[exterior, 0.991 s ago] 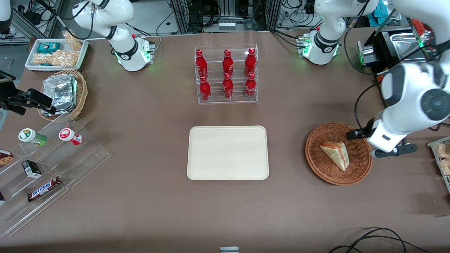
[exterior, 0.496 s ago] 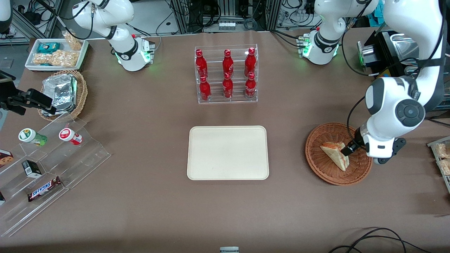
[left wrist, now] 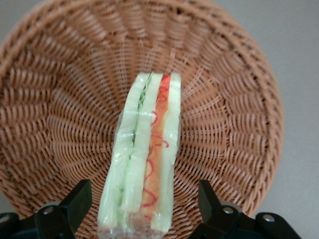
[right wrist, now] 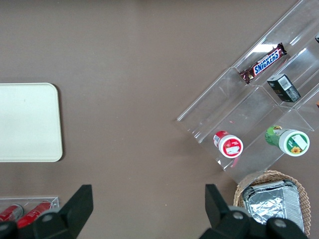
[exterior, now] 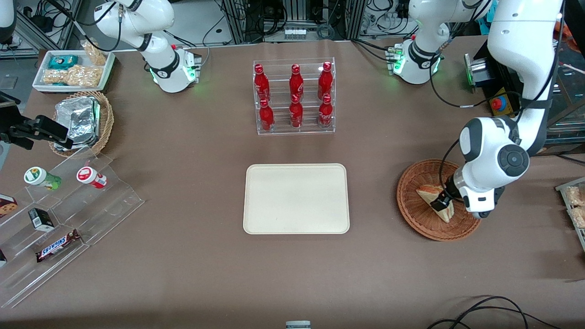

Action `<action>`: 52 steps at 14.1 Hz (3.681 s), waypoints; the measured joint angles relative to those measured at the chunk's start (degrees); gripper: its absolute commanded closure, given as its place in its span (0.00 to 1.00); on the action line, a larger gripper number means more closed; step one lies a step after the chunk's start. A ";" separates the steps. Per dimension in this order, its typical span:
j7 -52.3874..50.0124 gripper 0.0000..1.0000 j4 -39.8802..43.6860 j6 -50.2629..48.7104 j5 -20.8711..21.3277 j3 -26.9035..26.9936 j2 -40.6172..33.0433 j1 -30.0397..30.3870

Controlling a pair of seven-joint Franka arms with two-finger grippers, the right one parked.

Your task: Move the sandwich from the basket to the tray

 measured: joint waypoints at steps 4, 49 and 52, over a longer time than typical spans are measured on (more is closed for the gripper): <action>0.01 0.97 2.87 -7.64 -0.16 -0.06 0.02 -0.09; -0.53 0.00 37.42 -32.65 4.75 3.59 1.00 -39.36; -0.52 0.00 36.25 -36.57 4.75 4.79 -1.27 -37.17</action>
